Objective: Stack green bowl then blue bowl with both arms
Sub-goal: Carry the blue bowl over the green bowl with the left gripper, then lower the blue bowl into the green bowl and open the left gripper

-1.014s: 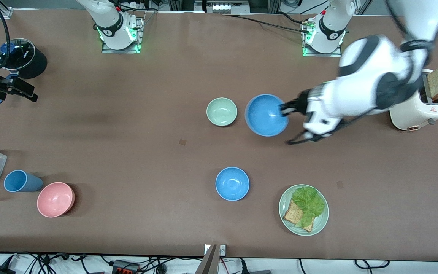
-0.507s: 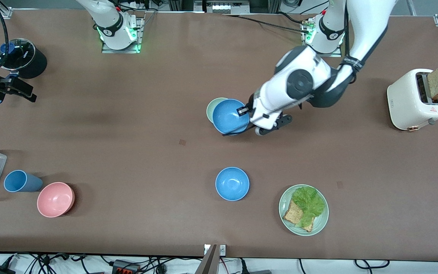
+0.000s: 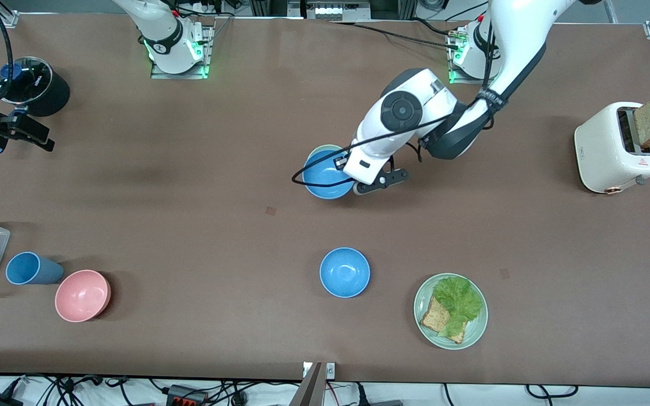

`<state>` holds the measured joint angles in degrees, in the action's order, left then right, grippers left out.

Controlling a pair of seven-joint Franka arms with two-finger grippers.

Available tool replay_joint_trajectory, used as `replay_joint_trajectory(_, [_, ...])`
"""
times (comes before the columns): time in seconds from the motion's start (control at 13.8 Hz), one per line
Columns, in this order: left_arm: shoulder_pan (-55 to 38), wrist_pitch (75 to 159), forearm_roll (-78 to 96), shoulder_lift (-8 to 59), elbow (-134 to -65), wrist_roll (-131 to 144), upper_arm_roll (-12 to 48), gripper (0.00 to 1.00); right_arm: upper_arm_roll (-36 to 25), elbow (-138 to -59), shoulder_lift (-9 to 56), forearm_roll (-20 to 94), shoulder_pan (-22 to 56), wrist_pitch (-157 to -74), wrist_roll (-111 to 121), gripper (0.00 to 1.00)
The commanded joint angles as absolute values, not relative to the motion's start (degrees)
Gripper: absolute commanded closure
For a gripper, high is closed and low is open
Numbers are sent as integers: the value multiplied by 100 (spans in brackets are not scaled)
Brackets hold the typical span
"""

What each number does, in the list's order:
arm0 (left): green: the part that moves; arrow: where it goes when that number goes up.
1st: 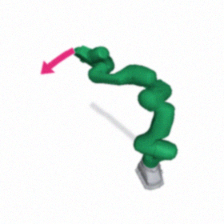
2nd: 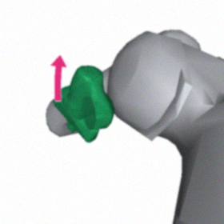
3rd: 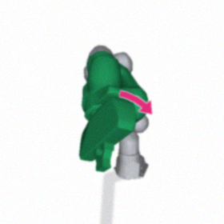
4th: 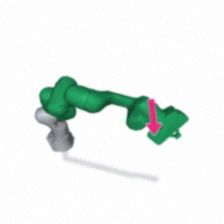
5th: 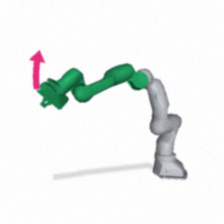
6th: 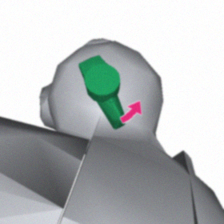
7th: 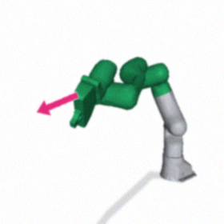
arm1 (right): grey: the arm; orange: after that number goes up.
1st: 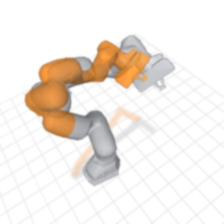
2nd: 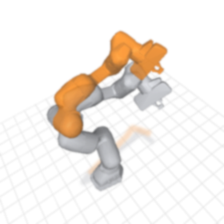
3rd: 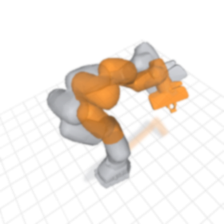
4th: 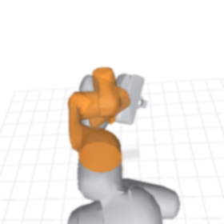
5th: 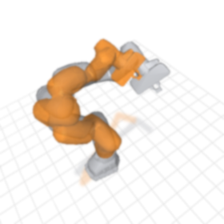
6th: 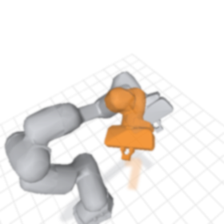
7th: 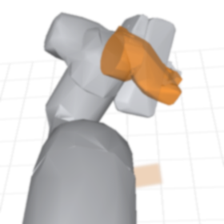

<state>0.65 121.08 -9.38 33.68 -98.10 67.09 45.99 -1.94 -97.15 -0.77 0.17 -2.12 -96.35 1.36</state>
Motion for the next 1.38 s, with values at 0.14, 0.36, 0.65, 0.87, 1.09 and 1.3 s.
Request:
replay_joint_trajectory(0.14, [44,12208,-1072,3340,-10414,6724,4570,99,-167,-9738,-167,-62,-202,-9563,176,0])
replay_joint_trajectory(0.36, [18,12243,-1247,3384,-10441,6724,4562,99,-176,-9747,-167,-62,-211,-9545,150,0])
replay_joint_trajectory(0.65, [-17,12269,-1274,3454,-10441,6732,4562,99,-176,-9747,-149,-53,-211,-9545,141,0])
replay_joint_trajectory(0.87, [-114,12436,-1283,3551,-10441,6820,4553,99,-176,-9747,-149,-53,-211,-9554,141,0])
replay_joint_trajectory(1.09, [-219,12437,-1283,3577,-10441,6820,4544,99,-176,-9738,-149,-53,-220,-9589,158,0])
replay_joint_trajectory(1.3, [-246,12428,-1283,3586,-10441,6820,4500,82,-176,-9738,-149,-53,-220,-9580,149,0])
